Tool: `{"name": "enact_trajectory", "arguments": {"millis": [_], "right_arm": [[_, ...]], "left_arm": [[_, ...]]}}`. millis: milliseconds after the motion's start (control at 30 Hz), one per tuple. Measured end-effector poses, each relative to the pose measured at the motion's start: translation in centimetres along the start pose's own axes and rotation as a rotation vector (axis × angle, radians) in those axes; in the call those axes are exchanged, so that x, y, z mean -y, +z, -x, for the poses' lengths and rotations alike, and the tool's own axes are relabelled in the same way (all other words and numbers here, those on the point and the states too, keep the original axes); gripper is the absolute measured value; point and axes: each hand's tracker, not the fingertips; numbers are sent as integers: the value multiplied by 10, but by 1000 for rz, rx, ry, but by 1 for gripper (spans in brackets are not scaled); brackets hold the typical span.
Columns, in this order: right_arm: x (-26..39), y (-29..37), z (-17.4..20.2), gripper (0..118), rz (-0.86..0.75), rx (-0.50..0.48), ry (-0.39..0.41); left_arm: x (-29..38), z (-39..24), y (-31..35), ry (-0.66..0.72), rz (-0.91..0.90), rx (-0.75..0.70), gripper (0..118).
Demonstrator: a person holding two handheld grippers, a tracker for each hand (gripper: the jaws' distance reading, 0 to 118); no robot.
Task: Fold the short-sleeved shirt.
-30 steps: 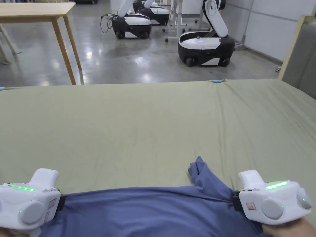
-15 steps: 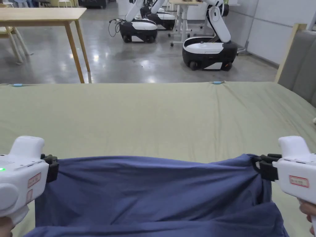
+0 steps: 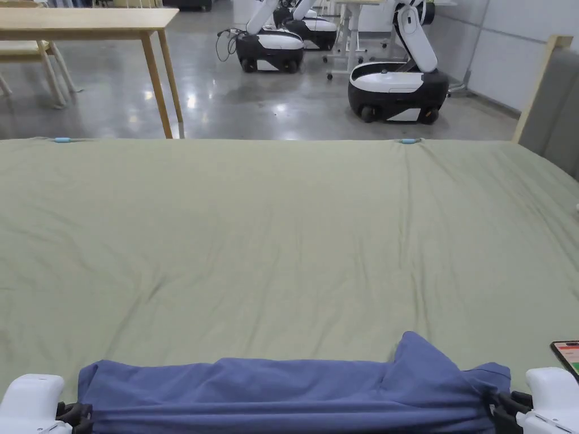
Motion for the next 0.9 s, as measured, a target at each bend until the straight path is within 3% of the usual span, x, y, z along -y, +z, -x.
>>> {"name": "enact_trajectory", "arguments": {"millis": [33, 67, 100, 133, 200, 300, 400, 433, 467, 500, 533, 600, 667, 767, 833, 867, 900], "right_arm": [[-6, 3, -2, 16, -3, 7, -13], [-12, 11, 0, 32, -14, 13, -18], [-21, 23, 5, 60, -52, 52, -7], [-28, 34, 12, 79, -111, 64, -2], [-45, 57, 26, 94, -268, 41, -47], [-68, 73, 58, 95, -457, -15, -114], [-83, 69, 91, 97, -527, 3, -90], [-86, 65, 100, 92, -515, 22, -71], [-88, 61, 107, 73, -511, 20, -48], [-88, 57, 116, 24, -508, 26, -22], [-89, 52, 124, 2, -496, 55, 8], [-85, 43, 138, 2, -486, 122, 30], [-84, 39, 143, 2, -448, 37, 25], [-78, 39, 153, 2, -468, 59, 62], [-75, 41, 156, 2, -460, 50, 58], [-74, 42, 157, 2, -463, 40, 43], [-72, 42, 159, 2, -463, 32, 25]], "left_arm": [[-4, -3, 4, -5, -23, -26, 32], [-8, -11, 12, -29, -48, -65, 62], [-14, -20, 21, -71, -79, -102, 96], [-18, -29, 32, -111, -135, -106, 101], [-28, -50, 51, -129, -255, -107, 104], [-51, -75, 59, -63, -444, -82, 108], [-68, -87, 46, -23, -507, -60, 108], [-72, -91, 42, -28, -498, -67, 104], [-74, -96, 40, -34, -496, -72, 91], [-75, -99, 36, -45, -480, -72, 41], [-75, -101, 34, -48, -469, -77, 0], [-69, -106, 32, -43, -445, -147, 0], [-62, -101, 36, -71, -420, -53, 0], [-45, -73, 44, -28, -404, -60, 0], [-31, -31, 43, 91, -350, -22, 3], [-25, -10, 40, 169, -321, 21, 19], [-14, 16, 36, 254, -271, 70, 57]]}}
